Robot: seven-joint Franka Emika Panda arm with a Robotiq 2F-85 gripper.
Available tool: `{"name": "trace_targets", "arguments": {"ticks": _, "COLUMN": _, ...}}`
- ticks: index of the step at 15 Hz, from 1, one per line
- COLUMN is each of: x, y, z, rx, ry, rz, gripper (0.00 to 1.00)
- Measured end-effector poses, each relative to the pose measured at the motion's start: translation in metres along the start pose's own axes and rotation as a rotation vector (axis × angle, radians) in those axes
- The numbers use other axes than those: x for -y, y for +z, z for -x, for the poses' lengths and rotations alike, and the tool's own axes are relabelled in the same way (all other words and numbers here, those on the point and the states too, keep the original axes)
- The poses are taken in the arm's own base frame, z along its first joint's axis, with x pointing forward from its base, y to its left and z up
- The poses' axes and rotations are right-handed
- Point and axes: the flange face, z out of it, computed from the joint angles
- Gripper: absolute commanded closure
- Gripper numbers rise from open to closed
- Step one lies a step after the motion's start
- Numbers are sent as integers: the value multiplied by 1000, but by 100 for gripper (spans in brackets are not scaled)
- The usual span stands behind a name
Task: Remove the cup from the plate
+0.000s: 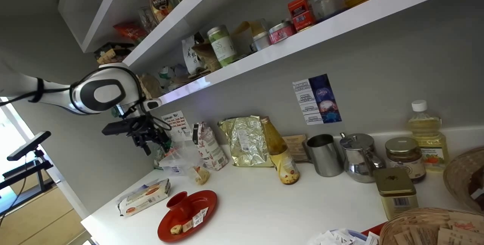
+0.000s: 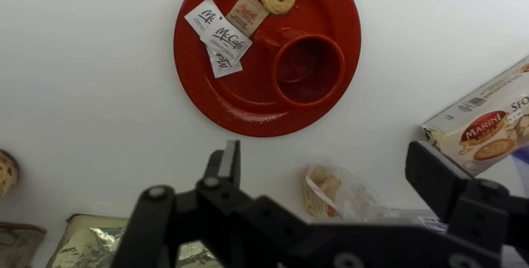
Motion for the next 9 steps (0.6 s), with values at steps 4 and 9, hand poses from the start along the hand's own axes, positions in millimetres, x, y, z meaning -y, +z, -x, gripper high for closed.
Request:
{"name": "trace_targets", "arguments": {"ticks": 4, "x": -15, "y": 49, "z": -19, "rx": 70, "ry": 49, "rz": -14, "gripper": 0}}
{"name": "trace_targets", "arguments": {"ticks": 9, "x": -27, "y": 103, "z": -27, "rx": 160, "ry": 72, "rz": -34, "gripper": 0}}
